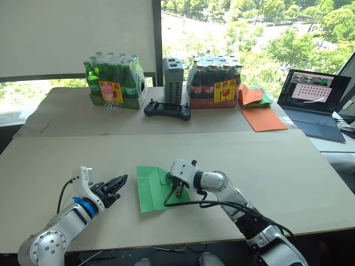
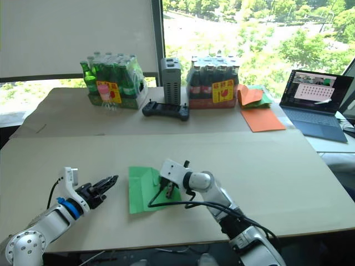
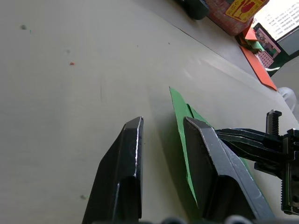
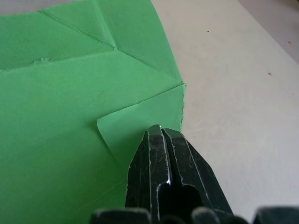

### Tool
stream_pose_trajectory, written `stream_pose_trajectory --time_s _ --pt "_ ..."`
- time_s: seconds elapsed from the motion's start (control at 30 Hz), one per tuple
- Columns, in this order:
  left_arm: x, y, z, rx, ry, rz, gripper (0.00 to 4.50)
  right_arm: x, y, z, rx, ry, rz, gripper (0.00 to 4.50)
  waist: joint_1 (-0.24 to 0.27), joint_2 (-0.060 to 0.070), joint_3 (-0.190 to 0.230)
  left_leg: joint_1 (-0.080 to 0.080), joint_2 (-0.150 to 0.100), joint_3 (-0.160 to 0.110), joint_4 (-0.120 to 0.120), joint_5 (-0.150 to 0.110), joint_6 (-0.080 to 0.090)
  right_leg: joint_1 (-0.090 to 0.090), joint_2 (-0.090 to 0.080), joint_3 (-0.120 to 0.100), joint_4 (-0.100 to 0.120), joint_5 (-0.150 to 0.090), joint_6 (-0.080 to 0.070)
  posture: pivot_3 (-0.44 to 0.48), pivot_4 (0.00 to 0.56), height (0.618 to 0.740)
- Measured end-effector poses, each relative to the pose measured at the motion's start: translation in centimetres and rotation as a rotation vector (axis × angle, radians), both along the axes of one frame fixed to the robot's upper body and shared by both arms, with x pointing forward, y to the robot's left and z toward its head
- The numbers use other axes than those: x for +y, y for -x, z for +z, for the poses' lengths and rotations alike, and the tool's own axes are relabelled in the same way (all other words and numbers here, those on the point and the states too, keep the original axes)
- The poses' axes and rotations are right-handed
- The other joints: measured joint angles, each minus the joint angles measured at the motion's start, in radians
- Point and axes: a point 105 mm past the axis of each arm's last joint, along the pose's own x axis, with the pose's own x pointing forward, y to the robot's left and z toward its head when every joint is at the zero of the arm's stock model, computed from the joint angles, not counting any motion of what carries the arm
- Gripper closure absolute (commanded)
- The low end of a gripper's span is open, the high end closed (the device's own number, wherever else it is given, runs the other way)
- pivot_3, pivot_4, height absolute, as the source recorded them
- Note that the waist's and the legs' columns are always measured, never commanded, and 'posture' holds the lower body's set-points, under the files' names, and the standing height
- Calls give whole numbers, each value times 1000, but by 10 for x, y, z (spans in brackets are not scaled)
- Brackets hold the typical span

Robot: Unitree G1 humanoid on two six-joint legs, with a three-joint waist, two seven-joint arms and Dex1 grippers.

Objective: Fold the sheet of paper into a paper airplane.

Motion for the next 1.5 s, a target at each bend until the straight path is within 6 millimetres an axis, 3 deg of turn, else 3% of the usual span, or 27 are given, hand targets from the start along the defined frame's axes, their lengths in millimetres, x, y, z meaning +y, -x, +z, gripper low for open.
stream_pose_trajectory --time_s 0.53,0.87,1.5 --pt "-23 -41 -9 21 70 -99 3086 0 2 0 -1 -5 -1 4500 1 0 0 -1 0 0 -1 0 0 0 0 0 -1 0 0 0 150 727" --pt "-32 -46 -17 39 58 -135 3086 -1 4 1 4 -10 -8 4500 1 0 0 -1 0 0 -1 0 0 -1 0 0 -1 0 0 0 150 727" --pt "-33 -49 -5 -3 69 -130 3086 -2 4 1 7 -8 -12 4500 2 0 0 -1 0 0 -1 0 0 -1 0 0 -1 0 0 0 150 727"
